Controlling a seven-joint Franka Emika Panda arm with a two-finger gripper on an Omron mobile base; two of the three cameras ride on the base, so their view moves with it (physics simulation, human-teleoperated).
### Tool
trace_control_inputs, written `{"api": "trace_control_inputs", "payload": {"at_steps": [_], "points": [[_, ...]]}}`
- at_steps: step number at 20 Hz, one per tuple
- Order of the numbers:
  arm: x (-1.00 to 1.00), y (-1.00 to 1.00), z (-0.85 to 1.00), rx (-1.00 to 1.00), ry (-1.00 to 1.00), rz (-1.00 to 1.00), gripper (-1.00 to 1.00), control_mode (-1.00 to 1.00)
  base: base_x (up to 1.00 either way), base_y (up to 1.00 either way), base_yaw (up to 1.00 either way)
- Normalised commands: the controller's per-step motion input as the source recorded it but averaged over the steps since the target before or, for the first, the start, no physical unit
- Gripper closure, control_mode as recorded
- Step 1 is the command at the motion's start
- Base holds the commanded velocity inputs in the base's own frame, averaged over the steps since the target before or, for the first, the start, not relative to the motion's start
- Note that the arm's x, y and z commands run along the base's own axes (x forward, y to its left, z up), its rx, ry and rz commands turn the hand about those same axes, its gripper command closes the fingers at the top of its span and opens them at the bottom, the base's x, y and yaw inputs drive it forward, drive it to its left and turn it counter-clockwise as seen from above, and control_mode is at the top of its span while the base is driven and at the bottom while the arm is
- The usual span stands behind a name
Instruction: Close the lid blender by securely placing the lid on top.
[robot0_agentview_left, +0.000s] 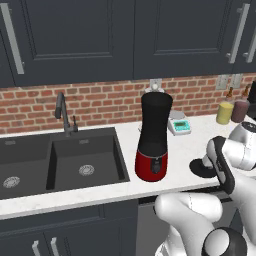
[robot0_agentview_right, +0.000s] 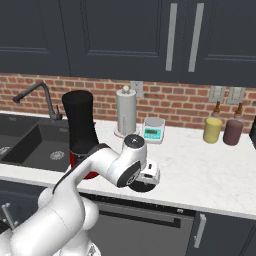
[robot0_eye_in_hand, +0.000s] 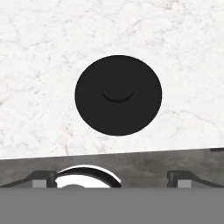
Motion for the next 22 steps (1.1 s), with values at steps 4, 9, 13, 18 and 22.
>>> {"api": "trace_control_inputs", "payload": {"at_steps": [4,9,13,18,22], "points": [[0.13,-0.02,-0.11,0.0,0.0,-0.04,-1.0,-1.0,0.0,0.0,0.0],[0.23,0.0,-0.14,0.0,0.0,-0.01,-1.0,-1.0,0.0,0.0,0.0],[0.22,0.0,-0.19,0.0,0.0,0.0,-1.0,-1.0,0.0,0.0,0.0],[0.21,-0.04,-0.2,0.01,0.0,0.0,-1.0,-1.0,0.0,0.0,0.0],[0.21,-0.08,-0.18,0.01,0.0,0.0,-1.0,-1.0,0.0,0.0,0.0]]}}
